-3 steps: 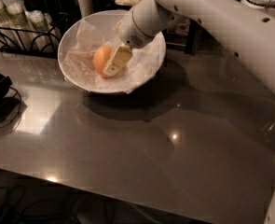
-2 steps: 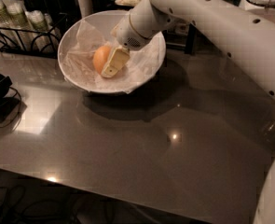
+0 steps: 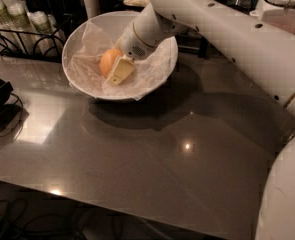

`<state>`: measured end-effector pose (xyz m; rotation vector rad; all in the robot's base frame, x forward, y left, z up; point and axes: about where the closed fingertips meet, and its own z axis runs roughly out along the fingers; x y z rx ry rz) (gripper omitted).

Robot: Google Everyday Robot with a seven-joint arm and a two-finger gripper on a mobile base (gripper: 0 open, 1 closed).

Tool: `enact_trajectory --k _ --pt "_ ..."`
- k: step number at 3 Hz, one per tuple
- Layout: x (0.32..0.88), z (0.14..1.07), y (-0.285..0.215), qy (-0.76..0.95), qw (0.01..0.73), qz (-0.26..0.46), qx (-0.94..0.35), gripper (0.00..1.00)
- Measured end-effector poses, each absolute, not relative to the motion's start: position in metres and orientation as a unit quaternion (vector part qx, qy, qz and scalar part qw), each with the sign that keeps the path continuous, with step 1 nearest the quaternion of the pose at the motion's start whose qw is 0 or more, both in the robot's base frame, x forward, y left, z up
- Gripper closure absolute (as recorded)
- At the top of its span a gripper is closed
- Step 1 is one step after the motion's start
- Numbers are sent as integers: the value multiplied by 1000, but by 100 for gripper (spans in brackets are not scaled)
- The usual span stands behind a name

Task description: Pick orange from white bowl

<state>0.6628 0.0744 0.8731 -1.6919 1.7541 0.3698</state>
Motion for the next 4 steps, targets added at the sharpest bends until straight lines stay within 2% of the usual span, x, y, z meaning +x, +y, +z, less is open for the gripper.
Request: enact_trajectory --k 2,4 --pt "668 859 84 671 316 143 -656 27" --pt "676 848 83 676 308 136 -655 16"
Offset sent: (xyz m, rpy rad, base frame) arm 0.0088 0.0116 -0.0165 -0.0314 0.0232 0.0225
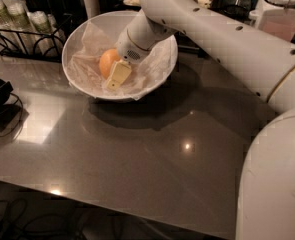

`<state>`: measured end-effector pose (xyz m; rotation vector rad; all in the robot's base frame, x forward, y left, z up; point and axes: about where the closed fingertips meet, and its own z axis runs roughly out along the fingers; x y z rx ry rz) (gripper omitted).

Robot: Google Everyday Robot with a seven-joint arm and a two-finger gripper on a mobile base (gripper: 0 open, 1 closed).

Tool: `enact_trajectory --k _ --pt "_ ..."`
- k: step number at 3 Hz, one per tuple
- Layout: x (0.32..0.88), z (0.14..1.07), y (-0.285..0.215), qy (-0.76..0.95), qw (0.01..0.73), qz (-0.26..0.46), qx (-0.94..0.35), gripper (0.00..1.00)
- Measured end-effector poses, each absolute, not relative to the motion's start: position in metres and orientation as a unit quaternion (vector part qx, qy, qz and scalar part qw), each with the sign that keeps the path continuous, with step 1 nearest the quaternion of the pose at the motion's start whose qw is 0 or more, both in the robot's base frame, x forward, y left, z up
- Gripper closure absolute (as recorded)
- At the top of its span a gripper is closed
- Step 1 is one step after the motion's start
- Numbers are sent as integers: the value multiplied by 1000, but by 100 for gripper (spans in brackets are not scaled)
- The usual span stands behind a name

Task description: Pick orange from white bowl

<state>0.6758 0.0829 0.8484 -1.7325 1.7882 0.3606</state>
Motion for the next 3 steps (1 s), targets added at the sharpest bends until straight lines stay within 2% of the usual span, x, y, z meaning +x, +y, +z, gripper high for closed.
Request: enact_trajectory --k 3 --pt "680 848 80 682 304 134 -652 90"
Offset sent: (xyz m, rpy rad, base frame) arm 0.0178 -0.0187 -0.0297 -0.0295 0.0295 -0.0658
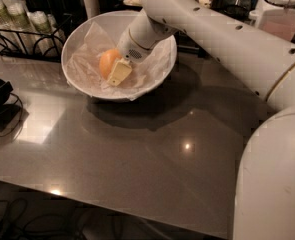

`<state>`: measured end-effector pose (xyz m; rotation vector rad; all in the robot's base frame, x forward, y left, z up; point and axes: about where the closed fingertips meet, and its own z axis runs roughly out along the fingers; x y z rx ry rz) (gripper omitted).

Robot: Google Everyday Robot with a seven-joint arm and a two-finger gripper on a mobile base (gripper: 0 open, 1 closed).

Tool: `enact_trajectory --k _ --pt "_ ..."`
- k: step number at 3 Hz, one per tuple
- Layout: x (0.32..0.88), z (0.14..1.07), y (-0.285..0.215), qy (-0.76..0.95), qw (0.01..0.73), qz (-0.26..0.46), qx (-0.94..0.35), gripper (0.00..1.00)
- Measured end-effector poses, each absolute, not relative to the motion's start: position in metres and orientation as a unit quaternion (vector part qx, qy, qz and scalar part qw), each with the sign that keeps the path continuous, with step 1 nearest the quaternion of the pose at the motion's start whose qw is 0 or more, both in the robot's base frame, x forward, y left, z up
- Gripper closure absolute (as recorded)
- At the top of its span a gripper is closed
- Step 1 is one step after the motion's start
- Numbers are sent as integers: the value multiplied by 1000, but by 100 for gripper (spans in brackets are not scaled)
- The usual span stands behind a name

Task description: Pick orange from white bowl

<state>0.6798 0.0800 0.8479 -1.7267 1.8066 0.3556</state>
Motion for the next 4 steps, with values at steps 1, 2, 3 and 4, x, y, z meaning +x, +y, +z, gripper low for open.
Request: enact_trajectory --k 1,2,3,4 --pt "680 848 80 682 304 134 -652 100" --pt "676 852 83 677 310 137 -653 100" --pt "660 876 90 653 343 143 -661 100" --pt "638 907 91 626 380 145 -665 100"
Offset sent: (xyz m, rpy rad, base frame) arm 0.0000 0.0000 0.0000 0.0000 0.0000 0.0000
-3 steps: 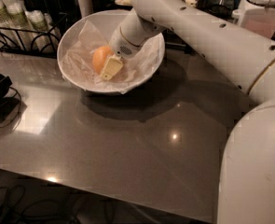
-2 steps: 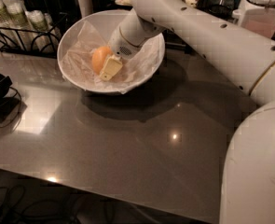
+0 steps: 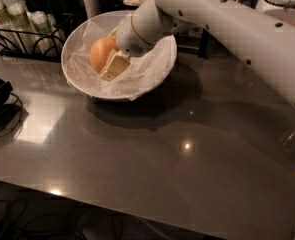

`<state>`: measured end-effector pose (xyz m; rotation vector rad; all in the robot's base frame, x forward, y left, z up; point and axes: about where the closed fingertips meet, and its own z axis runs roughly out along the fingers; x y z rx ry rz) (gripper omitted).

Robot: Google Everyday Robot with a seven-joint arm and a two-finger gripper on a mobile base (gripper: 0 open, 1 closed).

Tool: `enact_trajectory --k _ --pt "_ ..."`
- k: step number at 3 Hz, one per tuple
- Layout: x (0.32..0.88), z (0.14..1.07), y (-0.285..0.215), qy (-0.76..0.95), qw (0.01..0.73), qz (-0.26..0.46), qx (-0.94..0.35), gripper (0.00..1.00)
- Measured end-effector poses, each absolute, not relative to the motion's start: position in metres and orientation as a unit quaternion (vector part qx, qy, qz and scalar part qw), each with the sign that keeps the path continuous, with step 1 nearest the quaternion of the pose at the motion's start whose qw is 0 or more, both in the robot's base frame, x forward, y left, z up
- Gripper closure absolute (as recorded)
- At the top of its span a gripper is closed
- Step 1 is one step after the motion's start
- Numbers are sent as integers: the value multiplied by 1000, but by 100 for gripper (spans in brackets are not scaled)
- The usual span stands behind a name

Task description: Pick orange from white bowl

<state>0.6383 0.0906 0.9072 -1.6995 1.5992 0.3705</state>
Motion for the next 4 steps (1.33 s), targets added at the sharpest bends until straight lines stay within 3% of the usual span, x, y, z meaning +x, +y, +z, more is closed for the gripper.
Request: enact_trajectory --k 4 --pt "601 963 25 620 446 141 -630 100"
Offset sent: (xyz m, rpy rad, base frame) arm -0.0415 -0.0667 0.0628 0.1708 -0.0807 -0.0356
